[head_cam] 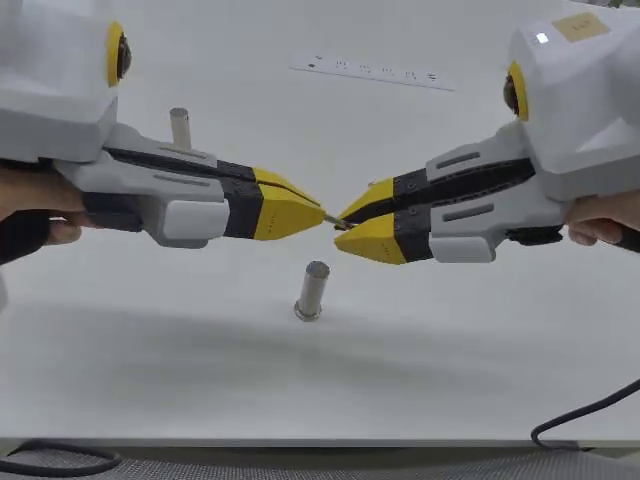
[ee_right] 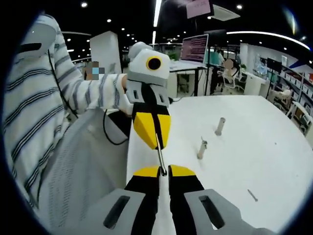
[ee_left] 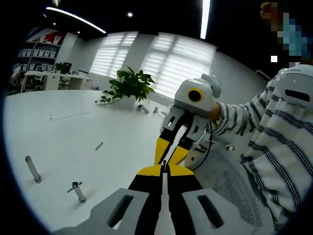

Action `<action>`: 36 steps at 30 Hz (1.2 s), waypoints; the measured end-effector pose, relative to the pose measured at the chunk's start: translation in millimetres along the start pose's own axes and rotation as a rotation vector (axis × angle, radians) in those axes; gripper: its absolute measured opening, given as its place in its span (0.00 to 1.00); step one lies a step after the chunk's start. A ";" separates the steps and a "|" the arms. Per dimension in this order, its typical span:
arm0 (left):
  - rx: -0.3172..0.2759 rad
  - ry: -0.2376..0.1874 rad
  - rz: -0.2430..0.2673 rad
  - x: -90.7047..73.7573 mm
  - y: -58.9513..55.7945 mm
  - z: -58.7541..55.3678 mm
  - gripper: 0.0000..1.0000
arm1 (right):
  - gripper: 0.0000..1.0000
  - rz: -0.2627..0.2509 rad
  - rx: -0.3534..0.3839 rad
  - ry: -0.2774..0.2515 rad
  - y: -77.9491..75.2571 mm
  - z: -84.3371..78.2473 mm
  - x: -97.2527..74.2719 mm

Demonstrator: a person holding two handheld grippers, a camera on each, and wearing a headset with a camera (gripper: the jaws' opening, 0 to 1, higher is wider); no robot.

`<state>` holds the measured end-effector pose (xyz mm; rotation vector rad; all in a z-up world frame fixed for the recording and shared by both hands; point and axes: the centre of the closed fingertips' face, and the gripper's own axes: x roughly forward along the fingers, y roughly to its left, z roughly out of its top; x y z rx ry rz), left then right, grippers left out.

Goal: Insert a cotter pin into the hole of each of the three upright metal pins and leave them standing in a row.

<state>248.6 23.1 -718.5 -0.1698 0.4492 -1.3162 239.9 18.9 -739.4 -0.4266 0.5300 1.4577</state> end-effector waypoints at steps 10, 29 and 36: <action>0.006 0.038 -0.014 1.3 -4.4 -8.1 0.01 | 0.06 0.032 -0.006 0.016 9.5 -5.1 0.9; 0.226 0.115 0.041 3.7 10.8 -32.6 0.28 | 0.04 0.001 -0.020 0.171 3.3 -44.9 0.6; 0.259 0.138 0.049 20.4 13.4 -50.4 0.29 | 0.04 -0.036 0.011 0.230 -7.0 -71.3 2.4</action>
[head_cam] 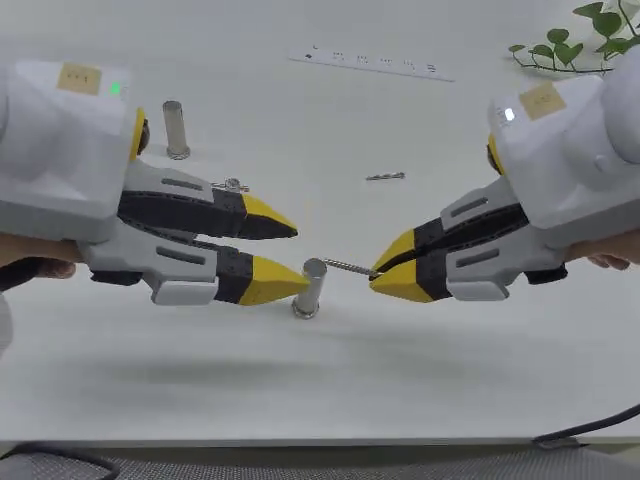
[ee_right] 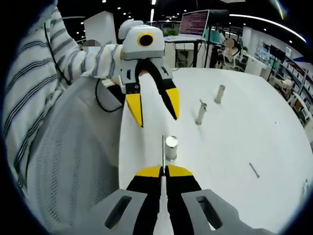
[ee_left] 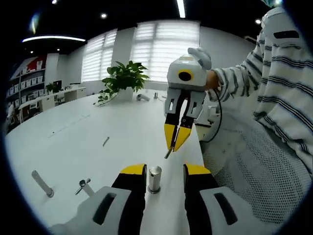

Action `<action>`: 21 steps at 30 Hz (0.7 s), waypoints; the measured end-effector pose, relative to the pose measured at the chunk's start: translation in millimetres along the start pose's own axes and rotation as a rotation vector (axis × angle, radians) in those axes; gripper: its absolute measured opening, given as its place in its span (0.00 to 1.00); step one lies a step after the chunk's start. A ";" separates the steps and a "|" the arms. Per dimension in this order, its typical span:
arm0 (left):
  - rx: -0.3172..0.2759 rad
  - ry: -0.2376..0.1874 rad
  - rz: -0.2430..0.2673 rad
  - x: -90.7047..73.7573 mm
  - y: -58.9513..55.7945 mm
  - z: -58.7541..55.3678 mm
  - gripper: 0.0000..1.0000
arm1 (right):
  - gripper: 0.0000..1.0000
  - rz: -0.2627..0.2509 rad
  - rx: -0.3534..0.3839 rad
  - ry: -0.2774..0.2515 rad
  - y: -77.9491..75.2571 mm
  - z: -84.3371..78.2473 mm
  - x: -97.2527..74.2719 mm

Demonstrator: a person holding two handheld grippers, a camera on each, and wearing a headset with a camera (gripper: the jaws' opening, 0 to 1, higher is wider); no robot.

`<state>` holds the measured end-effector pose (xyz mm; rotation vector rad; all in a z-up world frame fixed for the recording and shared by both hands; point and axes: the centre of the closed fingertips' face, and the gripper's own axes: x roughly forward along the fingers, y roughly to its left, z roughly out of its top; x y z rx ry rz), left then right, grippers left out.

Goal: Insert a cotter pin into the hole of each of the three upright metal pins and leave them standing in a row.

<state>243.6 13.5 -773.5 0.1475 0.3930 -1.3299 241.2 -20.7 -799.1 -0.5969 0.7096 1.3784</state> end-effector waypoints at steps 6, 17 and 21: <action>0.009 0.069 0.014 8.1 10.4 -21.5 0.31 | 0.04 -0.040 -0.007 0.044 -8.2 -13.5 2.8; 0.074 0.096 0.007 22.4 24.5 -35.5 0.32 | 0.04 -0.071 0.034 0.053 -13.0 -19.9 7.8; 0.064 0.098 0.011 27.3 28.8 -40.5 0.31 | 0.04 -0.076 0.029 0.058 -14.6 -19.9 8.0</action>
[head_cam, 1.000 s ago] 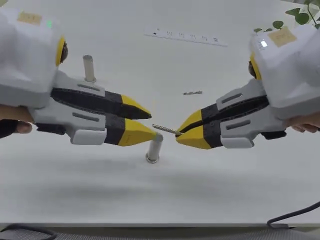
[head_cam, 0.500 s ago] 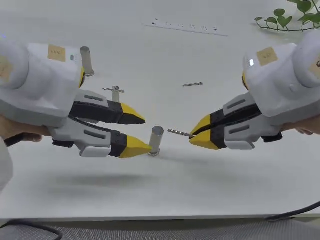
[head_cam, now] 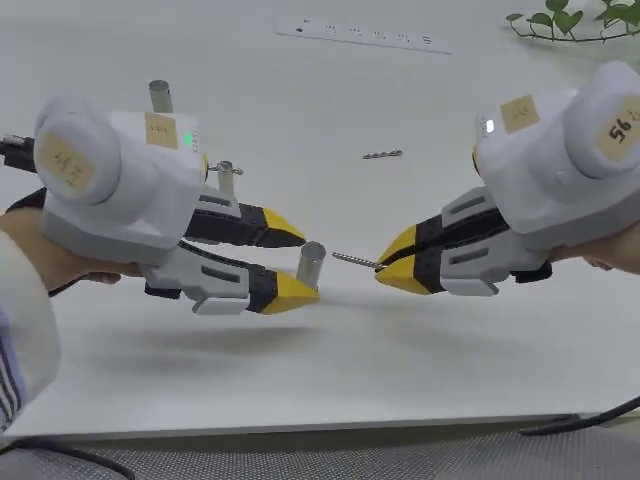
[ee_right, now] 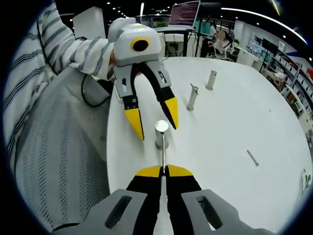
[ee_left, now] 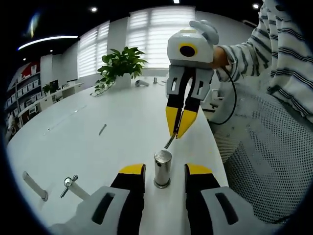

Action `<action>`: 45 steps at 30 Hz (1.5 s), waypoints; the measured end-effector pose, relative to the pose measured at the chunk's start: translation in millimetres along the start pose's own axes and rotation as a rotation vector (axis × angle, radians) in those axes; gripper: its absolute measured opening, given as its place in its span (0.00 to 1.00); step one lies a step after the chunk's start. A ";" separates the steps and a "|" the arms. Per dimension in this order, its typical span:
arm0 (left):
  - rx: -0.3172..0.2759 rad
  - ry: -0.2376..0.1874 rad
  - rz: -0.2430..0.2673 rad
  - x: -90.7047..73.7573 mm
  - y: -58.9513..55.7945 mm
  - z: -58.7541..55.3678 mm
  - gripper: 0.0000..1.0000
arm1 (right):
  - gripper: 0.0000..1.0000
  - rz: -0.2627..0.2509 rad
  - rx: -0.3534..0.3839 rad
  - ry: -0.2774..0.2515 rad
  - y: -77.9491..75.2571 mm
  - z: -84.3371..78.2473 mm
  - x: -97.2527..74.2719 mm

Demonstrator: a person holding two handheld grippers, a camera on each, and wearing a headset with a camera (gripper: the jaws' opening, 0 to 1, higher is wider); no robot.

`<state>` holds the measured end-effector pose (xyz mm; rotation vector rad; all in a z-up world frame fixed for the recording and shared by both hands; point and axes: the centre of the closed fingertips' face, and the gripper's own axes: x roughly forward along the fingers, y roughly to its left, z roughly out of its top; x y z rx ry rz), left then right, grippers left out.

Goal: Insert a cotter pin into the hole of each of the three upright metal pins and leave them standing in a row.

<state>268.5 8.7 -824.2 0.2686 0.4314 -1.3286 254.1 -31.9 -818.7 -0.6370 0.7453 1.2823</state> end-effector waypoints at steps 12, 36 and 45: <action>-0.045 -0.018 -0.032 11.9 -5.2 -7.7 0.22 | 0.04 0.011 0.001 0.008 -0.3 0.8 2.5; -0.144 -0.082 0.007 15.9 -1.0 -8.3 0.13 | 0.04 0.009 -0.065 0.004 0.7 6.9 7.0; -0.155 -0.087 0.007 17.0 -3.4 -8.0 0.13 | 0.04 0.001 -0.073 -0.049 2.6 22.4 22.1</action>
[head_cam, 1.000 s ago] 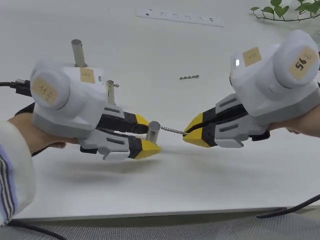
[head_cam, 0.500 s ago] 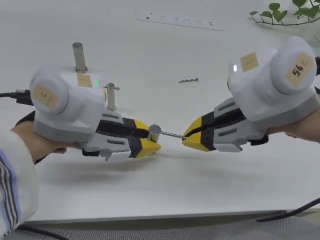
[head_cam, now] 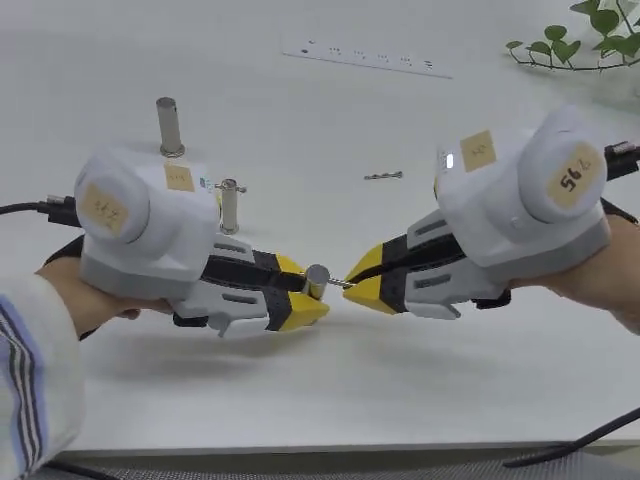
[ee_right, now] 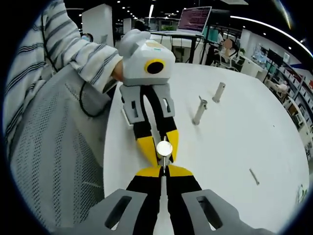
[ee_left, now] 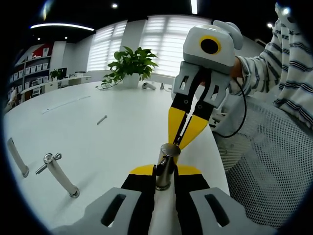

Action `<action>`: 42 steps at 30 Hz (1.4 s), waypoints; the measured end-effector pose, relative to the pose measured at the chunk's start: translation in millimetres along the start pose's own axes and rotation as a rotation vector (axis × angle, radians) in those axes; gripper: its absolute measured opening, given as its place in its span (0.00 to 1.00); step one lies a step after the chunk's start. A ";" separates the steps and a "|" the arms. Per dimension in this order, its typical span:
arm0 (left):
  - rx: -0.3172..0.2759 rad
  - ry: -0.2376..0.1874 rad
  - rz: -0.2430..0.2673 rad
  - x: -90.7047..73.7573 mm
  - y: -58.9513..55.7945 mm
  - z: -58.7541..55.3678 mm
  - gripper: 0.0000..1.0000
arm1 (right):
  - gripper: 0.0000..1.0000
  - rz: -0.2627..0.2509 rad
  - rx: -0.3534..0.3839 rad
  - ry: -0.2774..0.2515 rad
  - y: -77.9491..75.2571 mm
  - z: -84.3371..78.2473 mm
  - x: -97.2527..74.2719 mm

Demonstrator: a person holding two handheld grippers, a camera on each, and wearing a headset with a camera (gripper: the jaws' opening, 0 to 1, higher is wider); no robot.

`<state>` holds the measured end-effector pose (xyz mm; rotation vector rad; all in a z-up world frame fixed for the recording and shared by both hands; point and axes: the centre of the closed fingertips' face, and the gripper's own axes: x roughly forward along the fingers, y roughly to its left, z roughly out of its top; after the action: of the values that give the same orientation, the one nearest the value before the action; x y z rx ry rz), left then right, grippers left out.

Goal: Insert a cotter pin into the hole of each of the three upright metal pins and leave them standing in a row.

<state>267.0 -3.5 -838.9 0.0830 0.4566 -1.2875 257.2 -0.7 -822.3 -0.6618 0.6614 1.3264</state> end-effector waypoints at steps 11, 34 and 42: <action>-0.012 -0.004 -0.001 0.8 -0.6 -0.4 0.13 | 0.13 -0.010 -0.016 -0.011 -5.5 -1.3 -1.9; -0.028 -0.005 -0.002 1.9 0.3 -2.0 0.13 | 0.10 0.017 0.013 -0.037 0.1 10.7 -2.6; 0.020 0.063 -0.019 5.5 -4.6 -13.4 0.19 | 0.19 0.039 0.013 -0.062 3.4 17.6 -0.9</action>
<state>260.1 -5.7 -852.2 0.1366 0.4990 -1.3112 254.7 12.5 -810.4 -0.5981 0.6351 1.3717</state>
